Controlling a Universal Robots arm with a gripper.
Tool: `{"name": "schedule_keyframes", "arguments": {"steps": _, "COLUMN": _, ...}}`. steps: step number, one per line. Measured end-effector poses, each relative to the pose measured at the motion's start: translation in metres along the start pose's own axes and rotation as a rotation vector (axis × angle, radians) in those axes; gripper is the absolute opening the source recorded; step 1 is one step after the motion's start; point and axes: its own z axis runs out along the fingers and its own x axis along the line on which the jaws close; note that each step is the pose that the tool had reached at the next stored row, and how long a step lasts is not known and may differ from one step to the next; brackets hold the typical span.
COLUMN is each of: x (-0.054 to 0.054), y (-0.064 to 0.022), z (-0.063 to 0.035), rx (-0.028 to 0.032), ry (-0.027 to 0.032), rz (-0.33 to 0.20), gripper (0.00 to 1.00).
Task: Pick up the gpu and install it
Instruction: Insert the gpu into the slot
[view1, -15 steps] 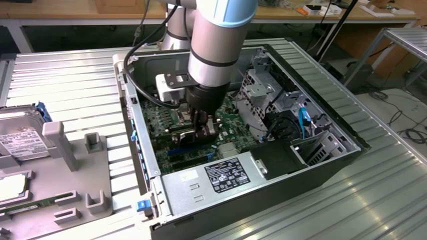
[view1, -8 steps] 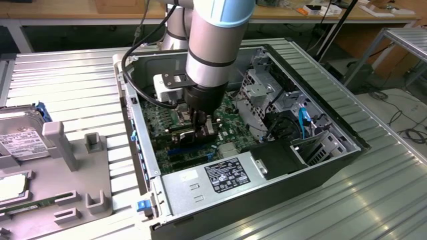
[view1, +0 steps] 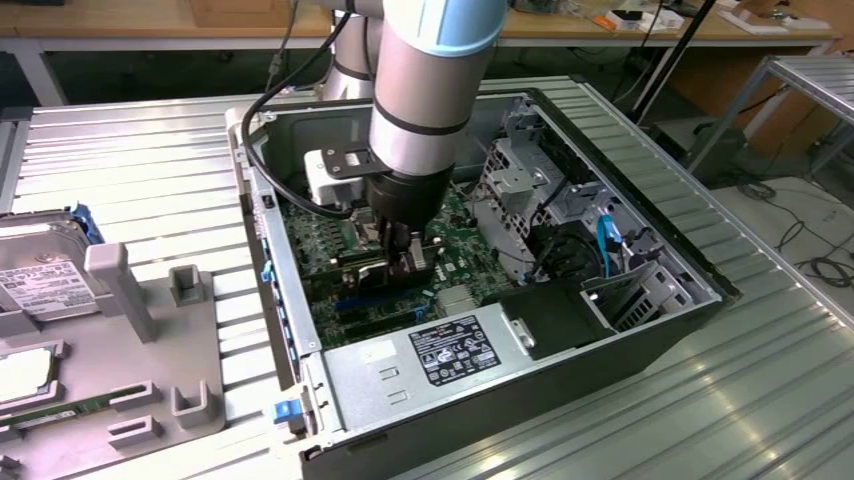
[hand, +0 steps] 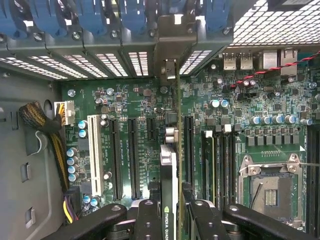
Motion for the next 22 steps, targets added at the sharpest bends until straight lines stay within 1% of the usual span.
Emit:
{"name": "schedule_keyframes", "arguments": {"steps": 10, "x": 0.0000, "y": 0.0005, "z": 0.0011, "rx": 0.0002, "ry": -0.0005, "rz": 0.000, "gripper": 0.27}}
{"name": "schedule_keyframes", "arguments": {"steps": 13, "x": 0.0001, "y": 0.0028, "z": 0.0010, "rx": -0.0003, "ry": -0.0004, "rz": -0.001, "gripper": 0.27}}
{"name": "schedule_keyframes", "arguments": {"steps": 22, "x": 0.0001, "y": 0.0027, "z": 0.0010, "rx": 0.0001, "ry": -0.0004, "rz": -0.001, "gripper": 0.27}}
